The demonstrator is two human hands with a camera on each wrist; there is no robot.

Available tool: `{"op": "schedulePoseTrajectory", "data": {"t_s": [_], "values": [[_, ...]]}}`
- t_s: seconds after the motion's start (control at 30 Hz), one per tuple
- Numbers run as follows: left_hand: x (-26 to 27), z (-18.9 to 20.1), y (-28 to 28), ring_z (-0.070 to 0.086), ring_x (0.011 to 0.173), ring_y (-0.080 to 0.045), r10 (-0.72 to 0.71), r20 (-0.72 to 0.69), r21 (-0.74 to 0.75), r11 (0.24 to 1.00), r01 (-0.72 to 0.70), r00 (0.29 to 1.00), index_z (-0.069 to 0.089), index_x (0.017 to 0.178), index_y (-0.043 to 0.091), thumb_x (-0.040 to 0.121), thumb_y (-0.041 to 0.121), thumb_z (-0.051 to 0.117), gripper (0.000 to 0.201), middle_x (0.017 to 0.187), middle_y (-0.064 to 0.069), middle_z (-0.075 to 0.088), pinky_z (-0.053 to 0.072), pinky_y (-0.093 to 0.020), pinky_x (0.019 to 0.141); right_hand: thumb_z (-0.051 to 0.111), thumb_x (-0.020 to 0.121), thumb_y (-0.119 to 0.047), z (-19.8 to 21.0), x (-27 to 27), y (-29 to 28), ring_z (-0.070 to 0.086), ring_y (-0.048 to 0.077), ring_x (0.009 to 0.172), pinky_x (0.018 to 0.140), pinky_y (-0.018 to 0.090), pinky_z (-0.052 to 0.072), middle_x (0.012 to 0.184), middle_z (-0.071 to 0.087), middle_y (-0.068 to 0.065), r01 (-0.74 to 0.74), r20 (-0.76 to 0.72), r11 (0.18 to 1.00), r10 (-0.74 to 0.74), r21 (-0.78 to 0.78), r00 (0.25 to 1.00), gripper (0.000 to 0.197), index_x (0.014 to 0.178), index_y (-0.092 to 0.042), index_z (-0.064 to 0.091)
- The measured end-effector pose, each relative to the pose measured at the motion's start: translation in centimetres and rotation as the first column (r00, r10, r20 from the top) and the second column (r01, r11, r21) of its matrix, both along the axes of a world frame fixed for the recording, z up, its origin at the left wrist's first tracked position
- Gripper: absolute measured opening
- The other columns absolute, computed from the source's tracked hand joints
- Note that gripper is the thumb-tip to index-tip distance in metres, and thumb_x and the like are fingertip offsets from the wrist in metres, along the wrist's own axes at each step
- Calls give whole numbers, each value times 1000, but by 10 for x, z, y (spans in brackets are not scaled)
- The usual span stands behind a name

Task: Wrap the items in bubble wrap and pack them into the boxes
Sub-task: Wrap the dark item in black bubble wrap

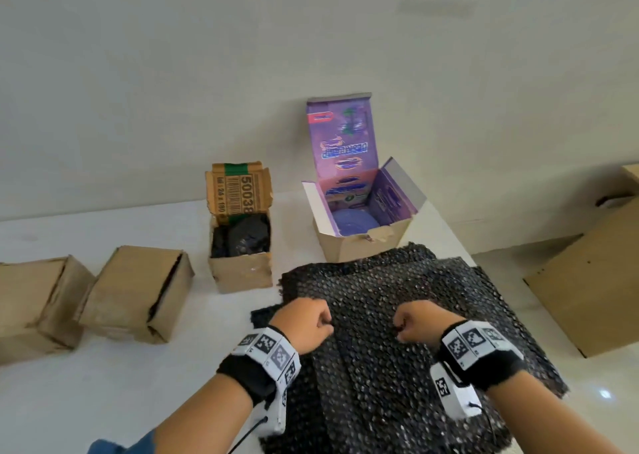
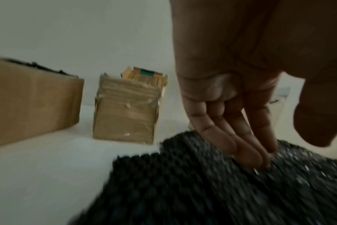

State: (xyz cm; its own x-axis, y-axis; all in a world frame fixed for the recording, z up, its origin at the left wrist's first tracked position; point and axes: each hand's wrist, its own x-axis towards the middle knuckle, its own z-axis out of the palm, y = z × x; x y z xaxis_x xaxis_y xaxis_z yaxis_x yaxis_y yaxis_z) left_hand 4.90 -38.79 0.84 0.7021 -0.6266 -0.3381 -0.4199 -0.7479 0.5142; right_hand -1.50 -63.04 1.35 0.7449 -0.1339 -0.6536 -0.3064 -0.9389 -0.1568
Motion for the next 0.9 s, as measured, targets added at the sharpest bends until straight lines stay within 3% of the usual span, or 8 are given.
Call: {"op": "schedulePoseTrajectory", "data": {"t_s": [0.17,0.3,0.37,0.47,0.57,0.67,0.8,0.9], "values": [[-32,-35,-35,59,101,-20,242,-177,80,970,-231,954,40,134,15,91,38,56,52,113,-5,60,49,-32,87,61,88,-40,-28,-27,-3,47,26,120,100,27,38,128,41,9,83,74,994,-88,77,993,44,127,-21,53],[-42,-47,-52,57,110,-24,471,-264,45,878,-477,842,27,138,13,87,36,64,67,121,-9,57,46,-32,91,49,92,-50,-36,-37,8,41,31,125,107,34,34,131,41,13,110,171,993,-116,43,979,52,131,-15,50],[-45,-48,-58,60,105,-24,558,-358,-51,788,-613,748,30,134,12,85,32,66,64,113,-7,59,48,-33,92,28,91,-68,-36,-40,14,40,34,125,106,37,32,132,43,15,127,200,991,-134,46,971,71,133,-14,47],[-52,-34,-71,66,85,-17,462,-656,-243,619,-746,597,43,127,10,96,25,50,35,94,-4,65,55,-34,82,-21,62,-87,-33,-40,17,42,35,124,104,40,30,135,46,13,56,186,987,-84,151,979,118,144,-24,35],[-57,-13,-82,64,97,-18,262,-783,-330,594,-734,564,55,119,15,103,22,28,33,106,-8,68,50,-34,89,32,81,-78,-23,-40,16,50,27,122,95,31,38,129,55,7,164,213,897,-269,410,939,84,135,-15,41],[-58,-3,-91,65,92,-19,191,-786,-411,548,-729,587,58,110,17,104,21,26,33,99,-9,69,52,-28,80,67,85,-36,-19,-38,8,57,14,96,76,17,42,98,60,-5,172,234,784,-375,596,897,39,114,-17,49],[-54,-9,-99,58,81,-14,407,-662,-440,468,-766,629,59,100,13,100,16,39,20,92,-7,60,54,-27,70,62,82,7,-18,-31,-3,62,27,87,88,45,50,97,66,18,323,75,487,-634,811,770,35,115,2,53],[-48,-25,-93,57,91,-14,573,-477,-331,586,-740,666,49,113,17,93,30,56,25,102,-2,58,52,-37,88,53,84,15,-15,-27,-14,62,27,80,80,39,51,92,66,18,357,-43,292,-719,887,694,24,103,2,56]]}}
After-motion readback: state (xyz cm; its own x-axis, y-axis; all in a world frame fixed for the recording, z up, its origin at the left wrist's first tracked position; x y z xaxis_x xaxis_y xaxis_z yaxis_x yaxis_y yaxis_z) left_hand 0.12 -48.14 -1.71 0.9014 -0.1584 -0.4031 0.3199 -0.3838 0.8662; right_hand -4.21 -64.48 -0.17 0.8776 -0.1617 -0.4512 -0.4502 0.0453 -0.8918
